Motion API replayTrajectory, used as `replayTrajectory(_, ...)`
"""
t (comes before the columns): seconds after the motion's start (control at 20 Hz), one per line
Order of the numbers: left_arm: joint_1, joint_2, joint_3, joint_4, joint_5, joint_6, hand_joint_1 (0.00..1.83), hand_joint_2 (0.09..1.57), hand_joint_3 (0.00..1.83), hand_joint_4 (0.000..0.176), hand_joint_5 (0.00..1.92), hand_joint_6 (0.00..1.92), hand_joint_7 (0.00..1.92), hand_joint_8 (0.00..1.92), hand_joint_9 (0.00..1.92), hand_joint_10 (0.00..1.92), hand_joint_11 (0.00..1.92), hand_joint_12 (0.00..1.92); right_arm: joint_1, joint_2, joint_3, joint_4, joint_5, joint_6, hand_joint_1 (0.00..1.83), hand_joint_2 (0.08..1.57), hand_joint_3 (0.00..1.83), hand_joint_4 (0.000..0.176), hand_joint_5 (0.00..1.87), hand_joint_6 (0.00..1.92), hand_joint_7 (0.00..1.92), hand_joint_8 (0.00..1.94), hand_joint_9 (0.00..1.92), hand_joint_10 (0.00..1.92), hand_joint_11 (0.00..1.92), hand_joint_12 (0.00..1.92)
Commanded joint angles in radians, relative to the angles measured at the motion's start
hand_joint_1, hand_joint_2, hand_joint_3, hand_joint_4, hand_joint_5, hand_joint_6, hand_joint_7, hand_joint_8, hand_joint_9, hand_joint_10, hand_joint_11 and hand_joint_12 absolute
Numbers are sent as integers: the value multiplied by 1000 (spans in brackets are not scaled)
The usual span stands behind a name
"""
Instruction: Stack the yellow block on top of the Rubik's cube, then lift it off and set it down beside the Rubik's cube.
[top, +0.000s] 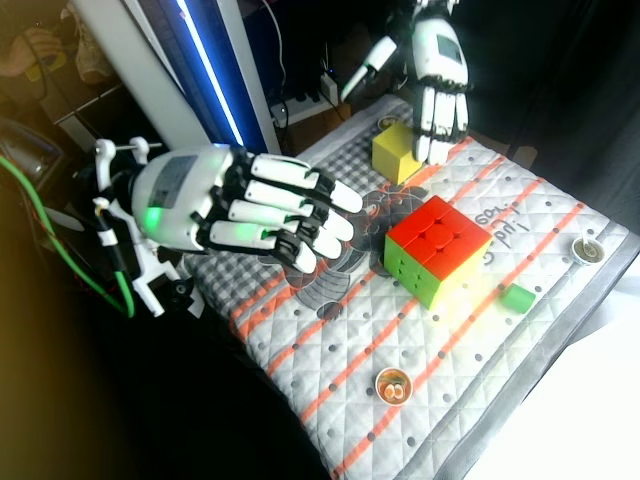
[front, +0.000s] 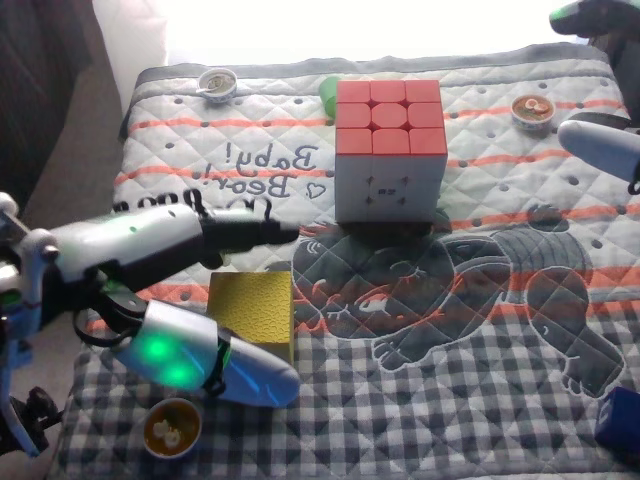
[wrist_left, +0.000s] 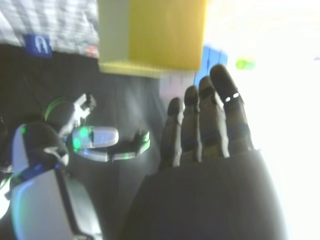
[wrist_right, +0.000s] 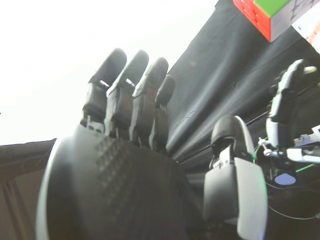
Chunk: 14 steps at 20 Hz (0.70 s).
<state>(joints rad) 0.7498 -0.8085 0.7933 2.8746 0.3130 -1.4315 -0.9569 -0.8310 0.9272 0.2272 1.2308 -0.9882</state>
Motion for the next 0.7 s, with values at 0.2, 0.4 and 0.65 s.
replayTrajectory(0.2,-14,-34,42,6,-23,-4,564,749,15,9,210,0,244,0,214,2,0,1001,13,-1,8,-6,123,11,449,1179,0,0,421,534,508,662,327,925,10,1581)
replayTrajectory(0.4,-15,-55,80,-4,-80,-5,687,895,31,8,281,16,217,0,155,3,0,892,14,-1,8,-7,123,13,477,1172,0,0,486,475,565,585,390,823,49,1525)
replayTrajectory(0.65,-21,-67,97,-17,-45,-5,1017,1232,5,0,758,1272,534,31,388,43,0,1102,14,-2,8,-7,123,15,553,1212,3,0,503,536,582,477,442,675,44,1466)
